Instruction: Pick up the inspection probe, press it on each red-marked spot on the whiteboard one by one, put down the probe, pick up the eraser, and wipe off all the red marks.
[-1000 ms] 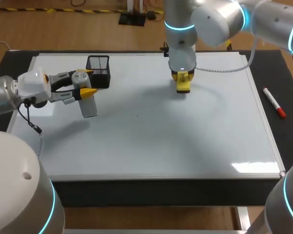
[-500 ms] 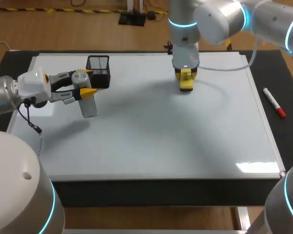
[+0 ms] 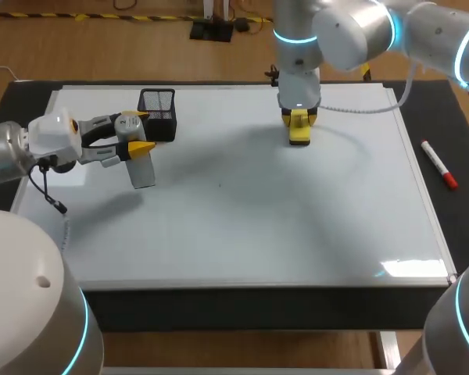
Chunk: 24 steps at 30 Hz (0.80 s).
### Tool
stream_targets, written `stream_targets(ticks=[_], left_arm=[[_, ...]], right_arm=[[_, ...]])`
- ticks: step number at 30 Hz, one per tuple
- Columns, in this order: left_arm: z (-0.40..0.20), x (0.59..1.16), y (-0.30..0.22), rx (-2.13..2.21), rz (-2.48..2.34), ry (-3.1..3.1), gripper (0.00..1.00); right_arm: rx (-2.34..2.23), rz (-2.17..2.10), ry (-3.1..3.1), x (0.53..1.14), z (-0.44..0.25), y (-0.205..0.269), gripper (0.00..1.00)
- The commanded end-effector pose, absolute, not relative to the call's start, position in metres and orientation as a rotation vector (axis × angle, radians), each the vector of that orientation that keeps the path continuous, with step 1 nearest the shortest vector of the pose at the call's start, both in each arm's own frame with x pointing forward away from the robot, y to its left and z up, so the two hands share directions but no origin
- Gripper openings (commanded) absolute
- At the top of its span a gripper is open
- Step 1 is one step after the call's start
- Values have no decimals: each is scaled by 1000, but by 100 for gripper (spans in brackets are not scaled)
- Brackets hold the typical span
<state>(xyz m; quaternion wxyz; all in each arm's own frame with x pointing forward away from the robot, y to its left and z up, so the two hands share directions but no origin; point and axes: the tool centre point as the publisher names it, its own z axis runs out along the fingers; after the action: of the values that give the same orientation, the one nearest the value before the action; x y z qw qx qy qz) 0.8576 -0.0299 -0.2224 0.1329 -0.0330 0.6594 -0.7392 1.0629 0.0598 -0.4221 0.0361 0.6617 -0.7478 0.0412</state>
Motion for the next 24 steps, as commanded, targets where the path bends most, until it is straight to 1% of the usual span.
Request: stream_targets(ticks=[1,2,13,24], left_arm=[[-221,857,-29,-96,-2144,1912,0],[-221,857,-29,-96,-2144,1912,0],[-221,857,-29,-96,-2144,1912,0],[-221,857,-29,-96,-2144,1912,0]], right_arm=[[2024,134,-2297,1063,-421,59,94],[2029,132,-2297,1063,-421,59,100],[1909,29,-2447,1050,-405,48,100],[1366,-333,-2859,1045,-384,22,100]])
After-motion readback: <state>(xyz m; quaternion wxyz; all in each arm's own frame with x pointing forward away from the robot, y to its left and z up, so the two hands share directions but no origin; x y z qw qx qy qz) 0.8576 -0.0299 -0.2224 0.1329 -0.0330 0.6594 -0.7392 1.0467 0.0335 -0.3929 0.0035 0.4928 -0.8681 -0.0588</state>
